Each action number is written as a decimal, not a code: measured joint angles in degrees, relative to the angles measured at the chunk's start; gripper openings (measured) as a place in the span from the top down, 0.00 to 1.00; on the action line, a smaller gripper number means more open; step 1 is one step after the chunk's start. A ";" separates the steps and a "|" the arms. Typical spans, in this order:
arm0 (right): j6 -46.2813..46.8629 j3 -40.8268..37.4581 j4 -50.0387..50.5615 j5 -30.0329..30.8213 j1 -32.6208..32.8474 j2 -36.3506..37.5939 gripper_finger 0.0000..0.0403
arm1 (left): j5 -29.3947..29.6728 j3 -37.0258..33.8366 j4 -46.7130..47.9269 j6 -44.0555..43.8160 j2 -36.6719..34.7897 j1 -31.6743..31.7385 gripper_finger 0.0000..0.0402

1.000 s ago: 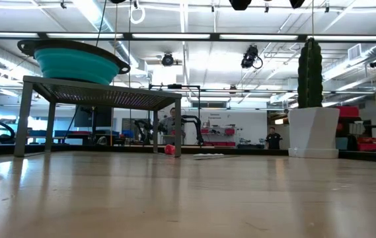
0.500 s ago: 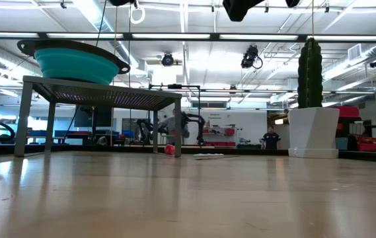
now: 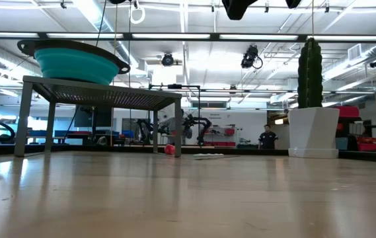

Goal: Pick & Place Fruit
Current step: Put the top brown kiwi into the blue strainer bowl

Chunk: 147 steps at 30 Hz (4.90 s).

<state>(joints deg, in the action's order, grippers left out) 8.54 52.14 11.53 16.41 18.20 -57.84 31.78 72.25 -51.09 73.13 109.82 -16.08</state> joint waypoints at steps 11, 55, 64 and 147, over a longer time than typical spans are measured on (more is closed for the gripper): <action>0.00 0.00 -0.09 -0.01 0.00 0.00 0.42 | -0.05 0.00 -0.44 0.43 0.00 -0.11 0.05; -0.62 -0.02 -3.13 0.58 0.04 -0.02 0.42 | -1.10 0.17 0.00 -0.06 -0.44 -0.07 0.24; 0.67 -0.02 -3.96 -0.42 0.00 -0.04 0.42 | -0.97 0.15 0.72 0.35 -0.31 -0.08 0.08; 6.12 0.09 23.22 0.93 -0.04 8.41 0.29 | 9.53 -0.04 23.72 -39.03 -7.11 6.02 0.19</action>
<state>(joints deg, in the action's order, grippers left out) 14.65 52.23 34.75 17.34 18.15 -49.43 41.31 72.20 -27.37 34.10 102.71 -10.05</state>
